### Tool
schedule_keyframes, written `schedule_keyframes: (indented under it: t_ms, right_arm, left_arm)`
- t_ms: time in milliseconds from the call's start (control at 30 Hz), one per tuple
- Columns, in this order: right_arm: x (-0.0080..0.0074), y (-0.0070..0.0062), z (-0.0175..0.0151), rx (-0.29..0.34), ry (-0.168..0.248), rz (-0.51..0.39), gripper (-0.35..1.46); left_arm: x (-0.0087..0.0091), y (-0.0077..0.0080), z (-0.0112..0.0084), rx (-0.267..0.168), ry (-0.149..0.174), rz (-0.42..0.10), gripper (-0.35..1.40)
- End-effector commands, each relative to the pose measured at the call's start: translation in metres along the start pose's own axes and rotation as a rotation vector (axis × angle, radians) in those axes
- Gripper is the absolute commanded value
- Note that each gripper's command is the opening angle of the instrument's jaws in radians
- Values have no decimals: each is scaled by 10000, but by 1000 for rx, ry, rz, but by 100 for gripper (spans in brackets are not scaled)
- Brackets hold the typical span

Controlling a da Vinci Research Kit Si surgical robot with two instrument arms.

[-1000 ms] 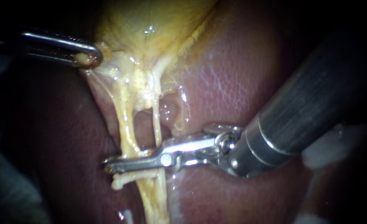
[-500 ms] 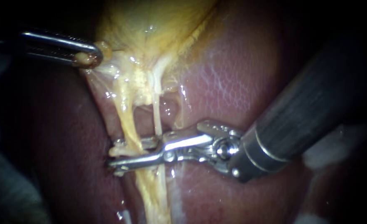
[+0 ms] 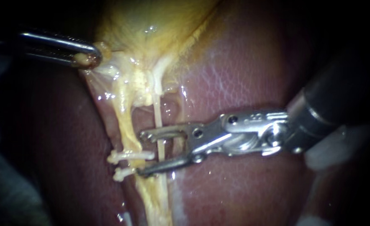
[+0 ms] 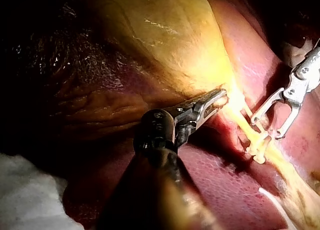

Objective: Going back second clip left tube

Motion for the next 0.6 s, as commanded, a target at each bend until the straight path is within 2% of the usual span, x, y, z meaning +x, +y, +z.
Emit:
schedule_keyframes:
  t_ms: [33,167,367,600]
  right_arm:
    - [3,-1,-10,-8,-9,-21,48]
    - [14,-4,-56,-38,-23,-76,48]
    - [21,-7,-112,-91,-28,-89,48]
    - [21,-8,-136,-97,-31,-97,49]
  left_arm:
    - [0,0,0,0,0,0,-35]
    - [0,-1,0,0,0,1,-35]
    - [-1,-2,1,0,0,1,-35]
    - [-2,-2,1,0,0,1,-35]
